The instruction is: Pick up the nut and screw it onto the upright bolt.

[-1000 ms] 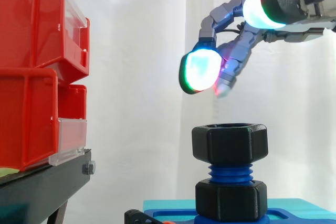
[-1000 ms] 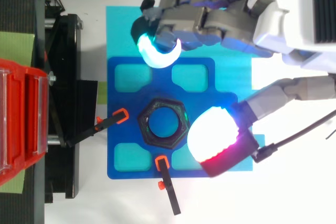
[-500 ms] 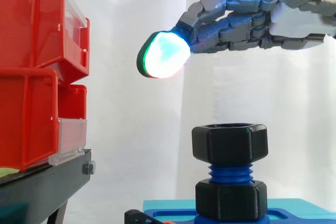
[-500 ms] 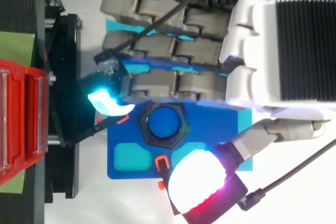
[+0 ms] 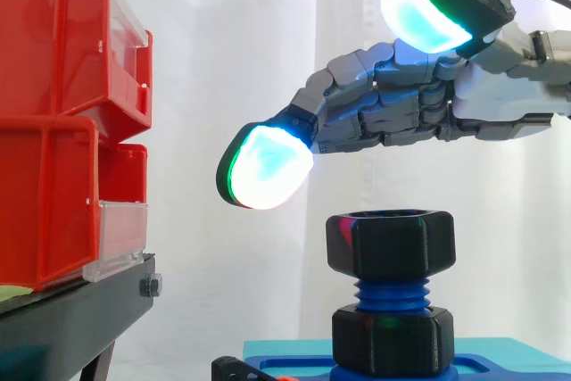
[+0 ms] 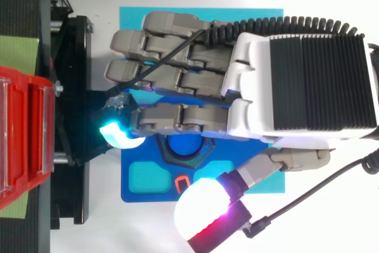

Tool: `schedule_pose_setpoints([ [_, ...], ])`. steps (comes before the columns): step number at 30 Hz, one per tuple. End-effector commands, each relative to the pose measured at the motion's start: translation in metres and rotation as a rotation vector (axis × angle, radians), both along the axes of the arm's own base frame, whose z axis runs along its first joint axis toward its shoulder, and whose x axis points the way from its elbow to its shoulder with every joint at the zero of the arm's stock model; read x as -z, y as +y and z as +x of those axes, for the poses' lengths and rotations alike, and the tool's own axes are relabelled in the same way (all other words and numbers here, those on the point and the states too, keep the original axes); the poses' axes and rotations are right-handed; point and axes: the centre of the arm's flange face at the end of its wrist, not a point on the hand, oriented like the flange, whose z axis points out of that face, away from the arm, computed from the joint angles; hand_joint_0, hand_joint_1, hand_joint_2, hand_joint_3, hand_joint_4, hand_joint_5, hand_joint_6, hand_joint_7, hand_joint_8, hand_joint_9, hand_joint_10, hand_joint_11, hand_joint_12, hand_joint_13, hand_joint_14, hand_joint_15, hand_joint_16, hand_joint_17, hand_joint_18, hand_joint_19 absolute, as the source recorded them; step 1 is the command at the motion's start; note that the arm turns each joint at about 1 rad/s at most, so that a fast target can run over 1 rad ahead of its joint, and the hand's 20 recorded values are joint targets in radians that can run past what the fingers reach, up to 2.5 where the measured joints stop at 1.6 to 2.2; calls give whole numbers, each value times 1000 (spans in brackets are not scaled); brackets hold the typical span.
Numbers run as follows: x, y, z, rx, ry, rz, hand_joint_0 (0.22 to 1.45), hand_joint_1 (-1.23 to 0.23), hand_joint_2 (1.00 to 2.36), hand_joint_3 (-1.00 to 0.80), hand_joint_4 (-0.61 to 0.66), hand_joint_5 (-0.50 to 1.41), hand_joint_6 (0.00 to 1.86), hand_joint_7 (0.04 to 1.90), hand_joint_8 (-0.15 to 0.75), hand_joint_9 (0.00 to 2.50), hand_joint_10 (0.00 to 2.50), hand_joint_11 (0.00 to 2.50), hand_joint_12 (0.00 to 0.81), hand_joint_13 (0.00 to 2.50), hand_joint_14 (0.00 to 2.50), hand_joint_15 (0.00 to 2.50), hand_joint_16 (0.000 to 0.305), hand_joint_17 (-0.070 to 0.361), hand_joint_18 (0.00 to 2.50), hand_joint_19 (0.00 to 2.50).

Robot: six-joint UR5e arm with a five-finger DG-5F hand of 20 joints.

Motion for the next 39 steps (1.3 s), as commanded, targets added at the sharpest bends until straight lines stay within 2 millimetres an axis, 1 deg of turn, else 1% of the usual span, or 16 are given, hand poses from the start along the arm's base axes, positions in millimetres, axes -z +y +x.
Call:
schedule_pose_setpoints([
  [1,0,1,1,1,-1,9,466,143,1000,-500,109,-184,501,593,167,99,0,0,342,0,0,0,54,121,0,0],
  [7,2,6,1,-5,3,7,472,128,1000,-500,120,-174,501,623,177,135,0,0,346,0,0,0,52,118,0,0],
  [14,3,9,0,-10,8,7,478,93,1000,-500,147,-157,502,721,195,173,0,0,351,0,0,0,51,116,0,0],
  [17,10,12,-3,-16,18,6,479,82,1000,-500,154,-153,502,744,203,187,0,0,353,0,0,0,51,114,0,0],
  [18,14,11,-4,-11,21,5,480,78,1000,-500,154,-152,502,748,205,192,0,0,353,0,0,0,51,114,0,0],
  [20,15,12,-4,-8,17,6,481,70,1000,-500,158,-151,502,755,207,199,0,0,353,0,0,0,50,113,0,0],
  [26,15,12,-3,-5,6,8,482,51,1000,-500,170,-147,502,777,220,216,0,0,353,0,0,0,50,112,0,0],
  [31,16,12,-3,-7,9,7,482,31,1000,-500,203,-146,503,847,236,224,0,0,360,0,0,0,48,108,0,0],
  [35,15,11,-4,-5,9,7,485,3,1000,-500,225,-138,503,898,258,254,0,0,350,37,0,0,44,99,0,0],
  [39,16,7,-4,-3,12,7,487,-50,1000,-500,248,-127,503,932,273,329,0,0,311,120,0,0,36,82,0,0],
])
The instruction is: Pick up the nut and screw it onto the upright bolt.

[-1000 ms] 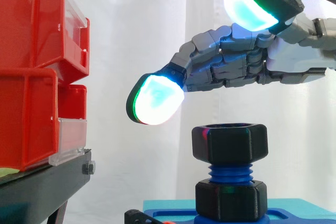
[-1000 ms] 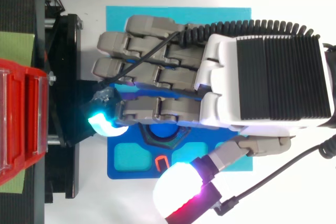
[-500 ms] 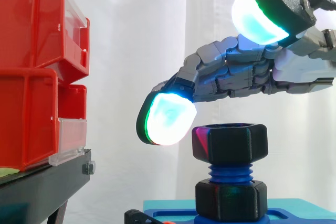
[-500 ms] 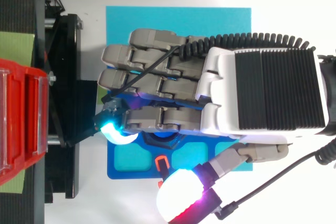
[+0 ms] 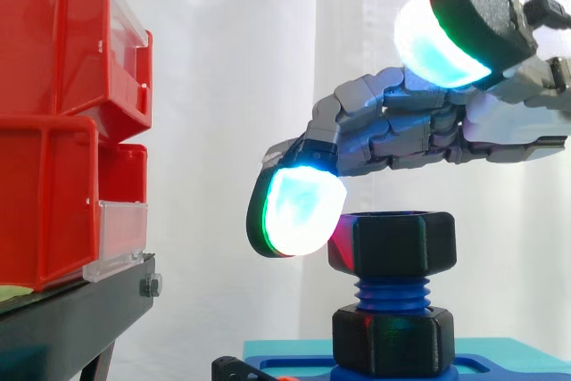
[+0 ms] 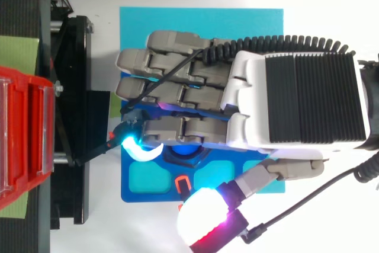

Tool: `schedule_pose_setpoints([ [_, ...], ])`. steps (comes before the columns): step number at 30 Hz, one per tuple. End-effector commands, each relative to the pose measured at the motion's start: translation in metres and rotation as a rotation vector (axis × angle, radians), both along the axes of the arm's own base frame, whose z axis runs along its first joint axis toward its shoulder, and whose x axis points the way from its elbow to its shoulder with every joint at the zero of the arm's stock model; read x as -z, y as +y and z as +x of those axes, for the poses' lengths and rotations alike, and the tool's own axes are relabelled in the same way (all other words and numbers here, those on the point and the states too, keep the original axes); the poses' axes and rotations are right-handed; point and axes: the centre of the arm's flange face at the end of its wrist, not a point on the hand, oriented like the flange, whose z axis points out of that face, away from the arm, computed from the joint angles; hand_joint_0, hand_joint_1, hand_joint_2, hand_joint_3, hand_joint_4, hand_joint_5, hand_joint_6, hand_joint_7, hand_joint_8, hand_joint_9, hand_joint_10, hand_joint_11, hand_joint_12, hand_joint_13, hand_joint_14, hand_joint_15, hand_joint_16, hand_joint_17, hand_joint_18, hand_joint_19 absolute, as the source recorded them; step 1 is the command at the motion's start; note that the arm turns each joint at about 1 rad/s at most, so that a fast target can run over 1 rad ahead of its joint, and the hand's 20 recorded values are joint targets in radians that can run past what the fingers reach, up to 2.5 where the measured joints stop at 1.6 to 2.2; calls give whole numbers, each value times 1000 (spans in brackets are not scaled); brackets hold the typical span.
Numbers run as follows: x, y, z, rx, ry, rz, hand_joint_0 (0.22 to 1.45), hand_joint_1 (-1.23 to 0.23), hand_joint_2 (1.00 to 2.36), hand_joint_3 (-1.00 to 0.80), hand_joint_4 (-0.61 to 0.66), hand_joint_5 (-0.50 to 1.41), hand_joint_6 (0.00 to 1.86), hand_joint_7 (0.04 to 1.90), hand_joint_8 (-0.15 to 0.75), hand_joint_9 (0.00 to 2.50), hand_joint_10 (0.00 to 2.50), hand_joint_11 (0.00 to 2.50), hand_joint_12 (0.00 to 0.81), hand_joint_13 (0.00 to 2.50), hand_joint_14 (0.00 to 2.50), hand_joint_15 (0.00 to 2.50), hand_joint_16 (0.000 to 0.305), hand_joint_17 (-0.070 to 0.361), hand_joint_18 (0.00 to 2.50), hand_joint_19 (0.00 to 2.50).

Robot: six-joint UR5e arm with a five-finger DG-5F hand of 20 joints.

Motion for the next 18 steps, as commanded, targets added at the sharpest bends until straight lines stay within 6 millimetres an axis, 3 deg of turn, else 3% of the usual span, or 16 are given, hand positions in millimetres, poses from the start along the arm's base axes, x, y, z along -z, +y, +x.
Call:
schedule_pose_setpoints([
  [1,1,-4,0,4,1,0,487,-54,1000,-500,254,-127,503,940,276,337,0,0,306,129,0,0,36,80,0,0],
  [18,1,-29,-3,14,11,-2,491,-92,1000,-500,309,-95,503,1101,302,419,0,0,281,201,0,0,31,69,0,0],
])
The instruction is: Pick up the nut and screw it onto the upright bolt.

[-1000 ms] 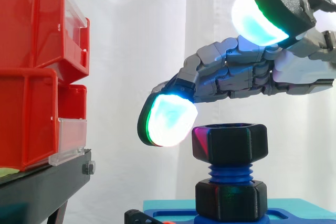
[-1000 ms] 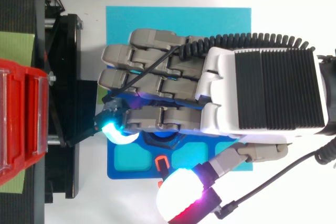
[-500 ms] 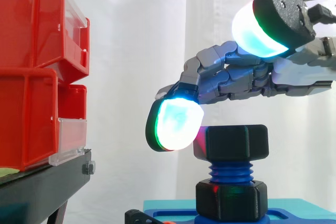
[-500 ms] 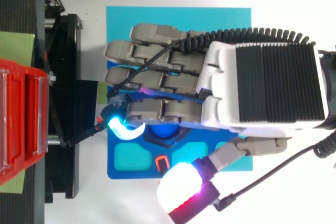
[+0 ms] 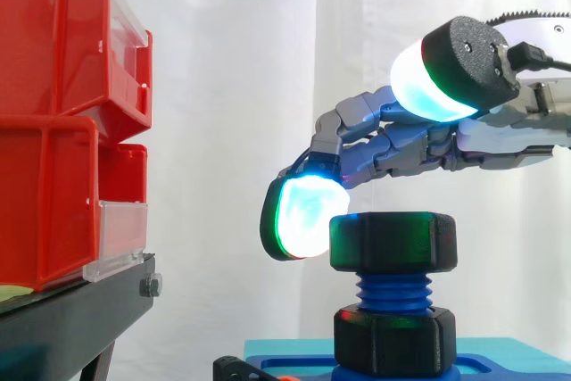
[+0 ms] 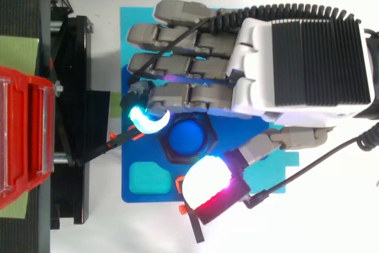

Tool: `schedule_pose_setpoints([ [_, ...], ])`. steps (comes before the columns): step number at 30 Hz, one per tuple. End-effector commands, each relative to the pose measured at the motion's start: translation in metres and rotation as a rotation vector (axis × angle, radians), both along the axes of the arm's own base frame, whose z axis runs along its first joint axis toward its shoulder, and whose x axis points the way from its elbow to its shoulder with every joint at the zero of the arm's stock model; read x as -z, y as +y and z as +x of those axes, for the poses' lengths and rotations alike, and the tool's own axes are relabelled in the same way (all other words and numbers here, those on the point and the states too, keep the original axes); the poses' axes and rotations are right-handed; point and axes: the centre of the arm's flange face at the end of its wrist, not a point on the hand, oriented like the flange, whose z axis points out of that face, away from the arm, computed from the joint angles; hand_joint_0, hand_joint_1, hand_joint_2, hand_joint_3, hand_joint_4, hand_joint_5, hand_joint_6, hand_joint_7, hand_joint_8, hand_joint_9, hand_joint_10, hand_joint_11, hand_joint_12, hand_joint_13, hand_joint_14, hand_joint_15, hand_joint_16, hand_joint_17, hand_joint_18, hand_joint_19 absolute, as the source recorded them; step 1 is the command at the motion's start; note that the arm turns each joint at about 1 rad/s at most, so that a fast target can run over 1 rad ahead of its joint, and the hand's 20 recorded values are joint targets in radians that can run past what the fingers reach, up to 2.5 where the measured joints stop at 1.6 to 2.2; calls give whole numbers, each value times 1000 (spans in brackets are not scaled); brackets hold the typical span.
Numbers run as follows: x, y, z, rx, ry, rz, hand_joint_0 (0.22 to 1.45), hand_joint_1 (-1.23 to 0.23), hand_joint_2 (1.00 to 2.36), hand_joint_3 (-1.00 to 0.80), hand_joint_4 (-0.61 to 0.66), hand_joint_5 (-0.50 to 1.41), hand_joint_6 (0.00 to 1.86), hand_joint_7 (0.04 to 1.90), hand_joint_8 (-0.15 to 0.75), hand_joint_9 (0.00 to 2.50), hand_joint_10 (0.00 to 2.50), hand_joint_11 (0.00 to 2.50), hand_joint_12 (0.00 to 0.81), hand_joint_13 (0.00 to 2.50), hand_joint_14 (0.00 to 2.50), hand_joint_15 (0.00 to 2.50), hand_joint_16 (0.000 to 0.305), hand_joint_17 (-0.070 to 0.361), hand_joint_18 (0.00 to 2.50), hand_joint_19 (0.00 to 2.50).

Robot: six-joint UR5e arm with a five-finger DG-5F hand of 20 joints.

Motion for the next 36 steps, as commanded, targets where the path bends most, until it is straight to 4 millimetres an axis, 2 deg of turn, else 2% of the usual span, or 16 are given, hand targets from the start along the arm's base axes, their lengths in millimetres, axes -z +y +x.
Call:
schedule_pose_setpoints([
  [1,0,-3,0,0,0,0,492,-94,1000,-500,313,-89,503,1133,302,432,0,0,279,201,0,0,30,68,0,0],
  [10,-1,-9,0,-1,-6,1,498,-102,1000,-500,346,-36,500,1304,312,517,0,0,266,260,0,0,28,63,29,0],
  [16,0,-15,-1,6,-1,0,505,-121,1000,-500,342,-21,511,1296,312,592,0,0,251,311,0,0,26,58,83,0],
  [20,0,-19,-2,6,0,0,511,-151,1000,-500,285,1,545,1279,319,727,0,0,229,409,0,0,23,51,156,0],
  [25,0,-27,-2,9,0,0,518,-180,1000,-500,192,40,527,1405,311,880,0,0,211,526,0,0,19,42,248,0],
  [26,0,-28,-3,9,0,0,522,-193,1000,-500,142,60,501,1487,304,927,0,0,204,557,0,0,18,40,278,0],
  [31,-1,-38,-5,-1,2,0,527,-218,1000,-500,43,91,501,1515,295,1109,0,0,186,664,0,0,14,32,361,0],
  [32,-1,-39,-5,-3,3,0,529,-228,1000,-500,17,97,502,1514,296,1250,0,0,176,713,0,0,13,29,409,0],
  [36,-2,-46,-6,-6,8,0,530,-251,1000,-500,-53,114,503,1526,272,1420,0,0,146,826,0,0,10,23,551,0],
])
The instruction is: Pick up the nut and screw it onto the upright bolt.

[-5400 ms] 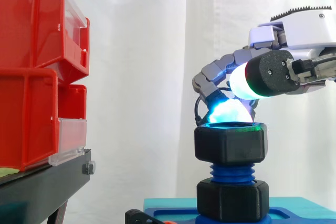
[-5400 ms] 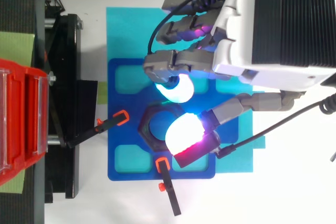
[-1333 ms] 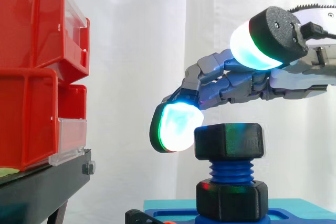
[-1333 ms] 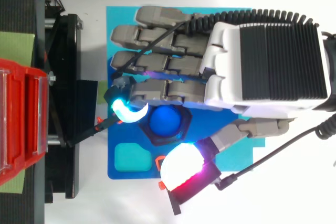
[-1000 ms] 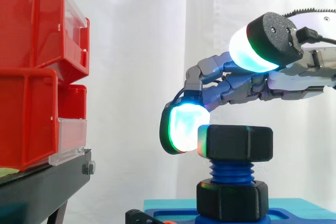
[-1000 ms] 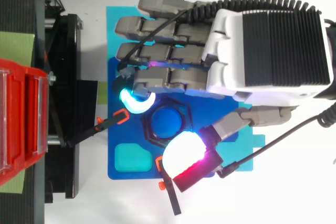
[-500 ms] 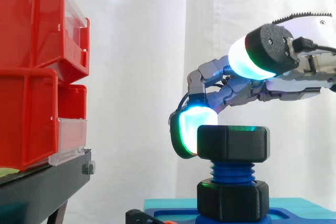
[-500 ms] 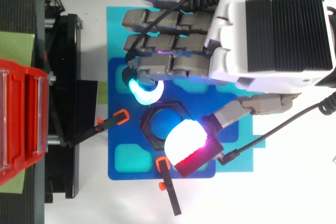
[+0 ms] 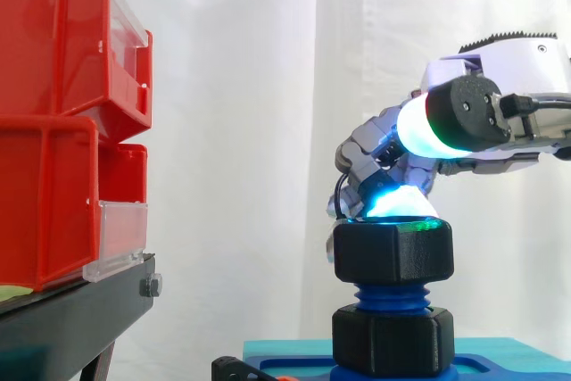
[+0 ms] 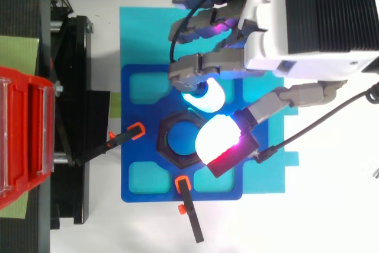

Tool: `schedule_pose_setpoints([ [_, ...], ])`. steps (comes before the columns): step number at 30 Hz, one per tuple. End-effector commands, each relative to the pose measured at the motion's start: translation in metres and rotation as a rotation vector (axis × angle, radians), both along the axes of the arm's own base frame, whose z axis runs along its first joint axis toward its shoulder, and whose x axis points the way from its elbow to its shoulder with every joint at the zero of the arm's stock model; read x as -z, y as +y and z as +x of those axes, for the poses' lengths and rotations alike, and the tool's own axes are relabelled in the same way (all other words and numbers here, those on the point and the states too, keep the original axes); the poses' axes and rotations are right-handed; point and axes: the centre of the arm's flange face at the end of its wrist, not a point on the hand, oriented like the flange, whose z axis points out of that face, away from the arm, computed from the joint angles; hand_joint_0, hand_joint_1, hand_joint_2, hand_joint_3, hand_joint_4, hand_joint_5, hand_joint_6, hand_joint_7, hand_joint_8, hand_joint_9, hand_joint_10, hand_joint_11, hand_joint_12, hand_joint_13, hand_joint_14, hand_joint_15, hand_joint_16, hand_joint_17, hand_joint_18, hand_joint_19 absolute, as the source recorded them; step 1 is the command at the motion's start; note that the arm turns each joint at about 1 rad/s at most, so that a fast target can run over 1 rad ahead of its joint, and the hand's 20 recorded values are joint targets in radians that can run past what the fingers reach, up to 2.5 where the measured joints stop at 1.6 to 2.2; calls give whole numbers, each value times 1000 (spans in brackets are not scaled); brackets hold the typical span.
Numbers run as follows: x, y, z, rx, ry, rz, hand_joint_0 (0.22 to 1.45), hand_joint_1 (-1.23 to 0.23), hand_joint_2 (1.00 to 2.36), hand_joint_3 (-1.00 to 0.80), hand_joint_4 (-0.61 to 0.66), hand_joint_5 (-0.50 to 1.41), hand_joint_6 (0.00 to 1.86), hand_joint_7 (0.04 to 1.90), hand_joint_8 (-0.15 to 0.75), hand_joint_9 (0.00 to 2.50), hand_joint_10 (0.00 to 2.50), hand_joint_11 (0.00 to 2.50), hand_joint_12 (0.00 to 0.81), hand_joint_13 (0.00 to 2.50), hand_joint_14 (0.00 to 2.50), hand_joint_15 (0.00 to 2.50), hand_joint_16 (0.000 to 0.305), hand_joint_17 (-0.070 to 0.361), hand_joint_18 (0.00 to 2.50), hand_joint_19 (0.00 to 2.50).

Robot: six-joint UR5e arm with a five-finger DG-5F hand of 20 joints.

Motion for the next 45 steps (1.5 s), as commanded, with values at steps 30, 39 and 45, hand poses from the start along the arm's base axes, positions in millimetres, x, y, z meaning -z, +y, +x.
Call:
schedule_pose_setpoints([
  [30,-13,11,37,-74,-64,-32,460,-96,1000,-500,160,-168,501,571,189,367,0,0,323,0,0,0,42,95,0,0],
  [39,-7,29,37,-79,-40,11,459,100,1000,-500,172,-137,501,604,177,184,0,0,337,0,0,0,48,107,0,0],
  [45,-1,37,32,-91,3,14,469,107,1000,-500,192,-94,502,677,183,232,0,0,326,0,0,0,45,102,0,0],
])
